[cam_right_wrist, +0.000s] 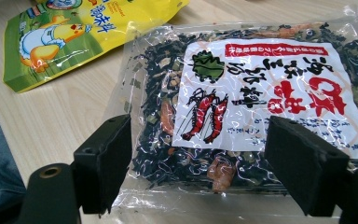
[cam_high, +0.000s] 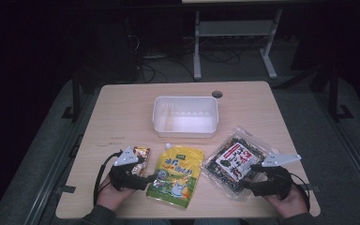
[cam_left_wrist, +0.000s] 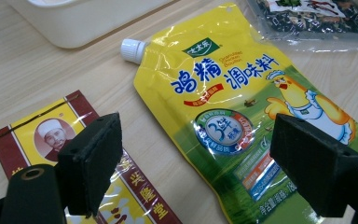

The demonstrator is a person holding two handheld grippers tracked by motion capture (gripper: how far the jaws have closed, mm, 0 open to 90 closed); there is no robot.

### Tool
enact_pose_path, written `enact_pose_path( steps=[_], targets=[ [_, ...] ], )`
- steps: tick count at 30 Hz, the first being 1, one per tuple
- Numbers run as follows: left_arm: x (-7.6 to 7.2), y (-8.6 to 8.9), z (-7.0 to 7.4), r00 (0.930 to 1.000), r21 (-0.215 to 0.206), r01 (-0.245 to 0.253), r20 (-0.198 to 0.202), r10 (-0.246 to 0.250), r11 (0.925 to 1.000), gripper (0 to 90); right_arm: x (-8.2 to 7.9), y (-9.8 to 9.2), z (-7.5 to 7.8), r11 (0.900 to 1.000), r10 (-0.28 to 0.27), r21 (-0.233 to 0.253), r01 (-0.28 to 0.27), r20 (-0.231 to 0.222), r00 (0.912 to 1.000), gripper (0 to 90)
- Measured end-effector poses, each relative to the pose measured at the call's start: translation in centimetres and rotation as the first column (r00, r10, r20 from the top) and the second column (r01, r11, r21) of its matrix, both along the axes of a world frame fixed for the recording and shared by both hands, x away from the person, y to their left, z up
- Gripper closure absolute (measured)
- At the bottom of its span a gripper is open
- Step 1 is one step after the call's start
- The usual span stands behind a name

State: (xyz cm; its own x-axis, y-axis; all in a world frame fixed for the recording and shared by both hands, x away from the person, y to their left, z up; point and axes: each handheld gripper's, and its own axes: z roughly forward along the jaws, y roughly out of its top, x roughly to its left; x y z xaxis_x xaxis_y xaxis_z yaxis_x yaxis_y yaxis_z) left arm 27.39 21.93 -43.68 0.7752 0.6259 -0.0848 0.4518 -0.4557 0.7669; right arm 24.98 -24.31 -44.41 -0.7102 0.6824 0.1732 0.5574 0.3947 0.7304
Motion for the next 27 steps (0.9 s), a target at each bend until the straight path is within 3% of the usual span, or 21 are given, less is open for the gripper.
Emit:
enact_pose_path(
  steps=[16, 27],
  targets=[
    [-0.3, -1.4, 0.6, 0.9986, -0.017, 0.053, 0.004, -0.053, 0.9985, 17.7, 0.2, -0.1, 0.1, 1.0, -0.005, 0.022, 0.005, 0.002, 1.0, 22.2],
    [-0.1, -5.7, 1.8, 0.987, -0.017, 0.16, 0.005, -0.16, 0.9869, 23.9, 0.5, -0.5, 0.9, 0.999, -0.045, 0.023, 0.045, -0.002, 0.999, 22.2]
  ],
)
